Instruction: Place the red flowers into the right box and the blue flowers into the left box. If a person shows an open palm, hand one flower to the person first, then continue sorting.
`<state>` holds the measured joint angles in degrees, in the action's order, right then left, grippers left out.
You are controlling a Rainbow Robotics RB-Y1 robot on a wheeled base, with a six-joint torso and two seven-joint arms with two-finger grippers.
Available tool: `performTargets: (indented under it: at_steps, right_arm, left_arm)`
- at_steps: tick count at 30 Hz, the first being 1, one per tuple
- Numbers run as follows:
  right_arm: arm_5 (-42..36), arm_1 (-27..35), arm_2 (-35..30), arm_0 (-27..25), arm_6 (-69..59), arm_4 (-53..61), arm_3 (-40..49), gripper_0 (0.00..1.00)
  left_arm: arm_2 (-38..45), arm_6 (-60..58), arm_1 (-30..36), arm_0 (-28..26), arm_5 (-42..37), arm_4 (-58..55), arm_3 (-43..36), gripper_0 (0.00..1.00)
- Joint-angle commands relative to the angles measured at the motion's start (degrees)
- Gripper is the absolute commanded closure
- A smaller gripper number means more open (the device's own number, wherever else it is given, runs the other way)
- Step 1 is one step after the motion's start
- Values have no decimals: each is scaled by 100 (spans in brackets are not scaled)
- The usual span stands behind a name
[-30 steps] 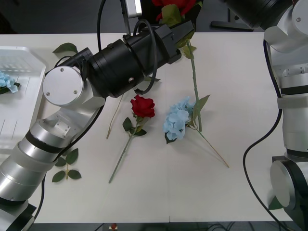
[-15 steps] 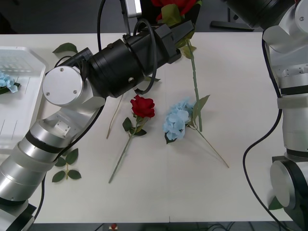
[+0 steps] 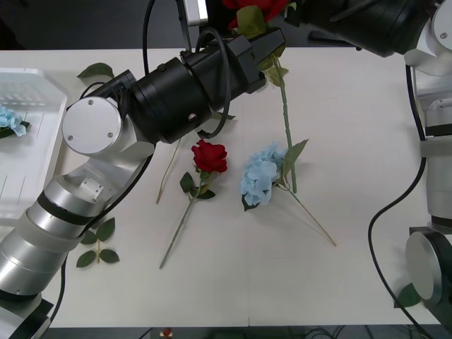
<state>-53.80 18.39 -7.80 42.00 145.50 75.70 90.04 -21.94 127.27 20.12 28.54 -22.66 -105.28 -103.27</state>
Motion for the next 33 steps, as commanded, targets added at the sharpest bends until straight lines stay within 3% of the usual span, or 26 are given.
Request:
performTargets:
  at_steps: [1,9,16,26,33]
  right_arm:
    - [-746,253,59,203,-601,-662,75,0]
    - [-2390,534,428,195,-1067,-1638,66,0]
    - [-2882,965,1123,98,-962,-1708,75,0]
    - [-2689,1764,2125,-122,-821,-1374,75,0]
    - [-2258,2160,2151,-500,-724,-618,84,0]
  left_arm:
    - [67,158,-158,-68,-45,-45,-211,100]
    - [76,158,-158,-68,-45,-45,-220,100]
    - [76,158,-158,-68,-45,-54,-229,100]
    - [76,158,-158,-76,-45,-54,-229,100]
    - [67,158,-158,-76,-45,-54,-220,100]
